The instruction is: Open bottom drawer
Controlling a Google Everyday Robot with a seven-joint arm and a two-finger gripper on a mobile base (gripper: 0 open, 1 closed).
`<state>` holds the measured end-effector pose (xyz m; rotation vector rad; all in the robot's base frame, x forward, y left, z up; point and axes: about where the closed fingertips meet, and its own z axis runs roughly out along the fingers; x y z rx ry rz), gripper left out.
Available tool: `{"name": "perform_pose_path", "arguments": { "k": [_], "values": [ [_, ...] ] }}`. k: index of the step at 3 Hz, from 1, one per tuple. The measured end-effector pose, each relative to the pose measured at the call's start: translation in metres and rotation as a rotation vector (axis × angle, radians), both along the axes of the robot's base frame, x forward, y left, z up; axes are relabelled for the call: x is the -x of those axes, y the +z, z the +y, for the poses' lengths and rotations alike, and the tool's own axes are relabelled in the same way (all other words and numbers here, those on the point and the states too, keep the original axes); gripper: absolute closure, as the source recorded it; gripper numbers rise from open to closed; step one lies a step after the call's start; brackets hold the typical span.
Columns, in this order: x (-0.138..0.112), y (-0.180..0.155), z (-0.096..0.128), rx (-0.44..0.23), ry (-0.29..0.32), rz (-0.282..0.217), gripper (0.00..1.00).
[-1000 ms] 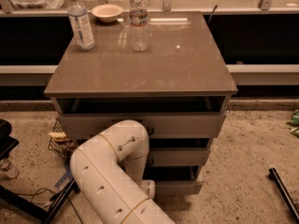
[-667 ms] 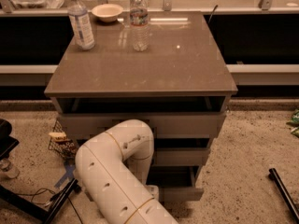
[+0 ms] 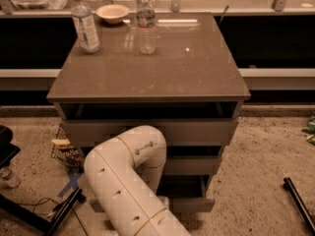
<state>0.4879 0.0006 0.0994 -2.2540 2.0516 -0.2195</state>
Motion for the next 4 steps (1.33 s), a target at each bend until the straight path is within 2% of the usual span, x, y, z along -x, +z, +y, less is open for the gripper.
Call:
{"name": "perform_pose_path", "arguments": {
  "k": [1,3,4],
  "values": [
    [0.018,0.008,-0.008,-0.03,0.0,-0.019,1.0],
    [0.02,0.008,-0.008,-0.036,0.001,-0.022,1.0],
    [0.03,0.018,-0.014,-0.06,0.001,-0.047,1.0]
  ]
}}
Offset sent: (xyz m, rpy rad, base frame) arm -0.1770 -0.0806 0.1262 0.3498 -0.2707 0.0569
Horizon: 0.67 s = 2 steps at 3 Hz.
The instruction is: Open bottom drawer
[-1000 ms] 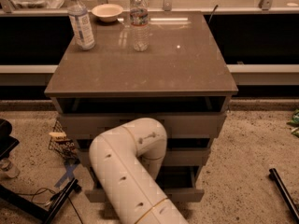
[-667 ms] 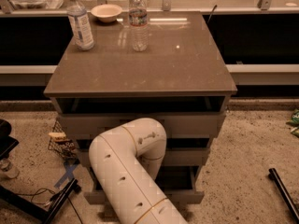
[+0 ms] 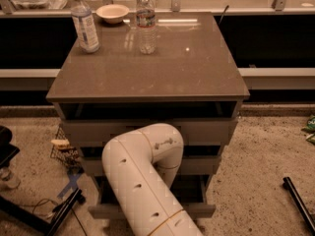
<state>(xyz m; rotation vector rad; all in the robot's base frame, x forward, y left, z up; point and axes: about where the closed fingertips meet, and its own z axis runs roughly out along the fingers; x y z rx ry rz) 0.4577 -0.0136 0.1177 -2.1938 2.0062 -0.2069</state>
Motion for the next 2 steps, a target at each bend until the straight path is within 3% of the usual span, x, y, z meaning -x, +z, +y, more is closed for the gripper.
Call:
{"name": "perform_pose_path", "arguments": {
  "k": [2],
  "values": [
    [0.0,0.0,0.0001,0.0,0.0,0.0,1.0]
  ]
}}
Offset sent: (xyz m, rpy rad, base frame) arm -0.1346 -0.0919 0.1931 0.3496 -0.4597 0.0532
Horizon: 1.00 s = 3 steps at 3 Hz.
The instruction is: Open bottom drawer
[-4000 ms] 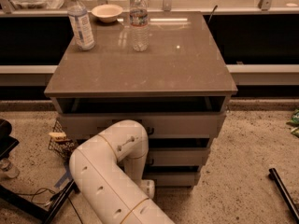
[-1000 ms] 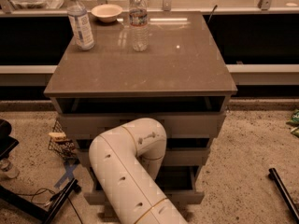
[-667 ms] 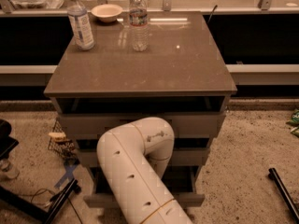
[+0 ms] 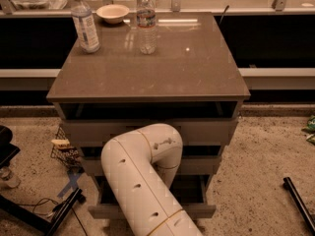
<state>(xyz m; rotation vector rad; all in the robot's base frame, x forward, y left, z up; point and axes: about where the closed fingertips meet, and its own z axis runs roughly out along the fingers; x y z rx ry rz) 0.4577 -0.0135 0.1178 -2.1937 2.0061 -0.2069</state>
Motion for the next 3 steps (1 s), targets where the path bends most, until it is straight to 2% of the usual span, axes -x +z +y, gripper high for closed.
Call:
{"name": "perform_pose_path", "arguments": {
  "k": [3],
  "values": [
    [0.0002,0.0001,0.0003,0.0,0.0,0.0,1.0]
  ]
}}
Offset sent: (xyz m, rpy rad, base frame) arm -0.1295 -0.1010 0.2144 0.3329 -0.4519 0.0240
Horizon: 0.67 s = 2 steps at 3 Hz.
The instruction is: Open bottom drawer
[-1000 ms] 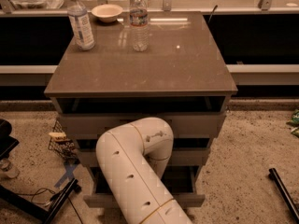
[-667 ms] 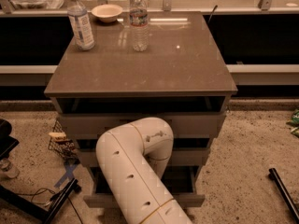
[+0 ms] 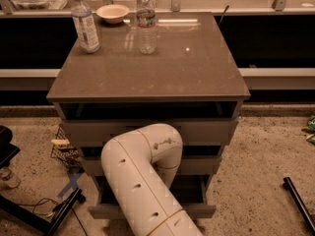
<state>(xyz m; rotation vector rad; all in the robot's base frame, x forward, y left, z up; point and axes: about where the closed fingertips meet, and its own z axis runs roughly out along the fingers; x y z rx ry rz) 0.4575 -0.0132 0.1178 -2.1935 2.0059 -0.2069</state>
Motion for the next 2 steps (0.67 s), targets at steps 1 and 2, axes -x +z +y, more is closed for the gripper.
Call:
{"name": "perform_pose_path", "arguments": {
  "k": [1,2],
  "values": [
    [0.0002,0.0,0.0004,0.0,0.0,0.0,0.84],
    [0.0005,0.0,0.0008,0.0,0.0,0.0,0.59]
  ]
}}
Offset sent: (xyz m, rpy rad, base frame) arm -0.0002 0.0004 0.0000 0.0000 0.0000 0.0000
